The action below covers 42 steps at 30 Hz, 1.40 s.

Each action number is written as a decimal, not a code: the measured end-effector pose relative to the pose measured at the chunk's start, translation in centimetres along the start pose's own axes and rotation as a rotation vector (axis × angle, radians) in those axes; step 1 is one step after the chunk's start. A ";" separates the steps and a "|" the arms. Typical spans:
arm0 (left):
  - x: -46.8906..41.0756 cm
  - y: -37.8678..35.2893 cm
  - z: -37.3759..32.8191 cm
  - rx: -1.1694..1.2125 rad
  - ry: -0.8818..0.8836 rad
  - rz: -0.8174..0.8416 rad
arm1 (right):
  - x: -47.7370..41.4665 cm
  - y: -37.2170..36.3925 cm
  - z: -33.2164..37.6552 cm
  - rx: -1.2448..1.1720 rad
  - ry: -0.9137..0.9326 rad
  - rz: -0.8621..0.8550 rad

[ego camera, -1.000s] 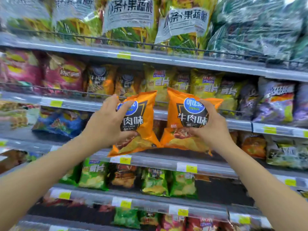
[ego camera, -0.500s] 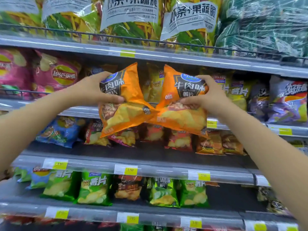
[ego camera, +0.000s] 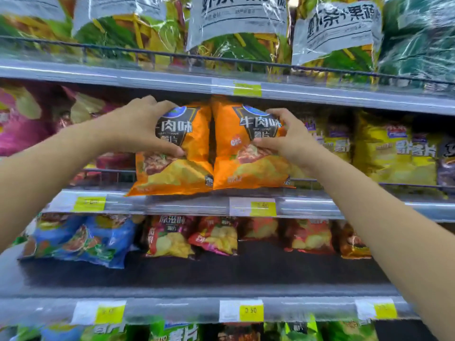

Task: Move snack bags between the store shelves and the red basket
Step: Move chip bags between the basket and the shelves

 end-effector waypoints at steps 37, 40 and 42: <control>3.7 -1.9 -4.9 -0.341 -0.319 -0.580 | -3.1 -4.7 -6.3 0.260 -0.052 -0.310; 3.3 -2.3 -4.4 -0.309 -0.384 -0.622 | -3.1 -4.7 -6.3 0.239 -0.042 -0.314; 2.9 -2.7 -4.0 -0.271 -0.420 -0.635 | -3.1 -4.8 -6.4 0.241 -0.038 -0.308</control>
Point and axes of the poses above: each hand's wrist, its own x-axis away from the middle knuckle, its own y-axis out of the back of the hand, z = x × y, the point moved 10 cm from there along -x, towards the middle knuckle, and after that the axes turned 8 degrees about -x, right-handed, at the moved point
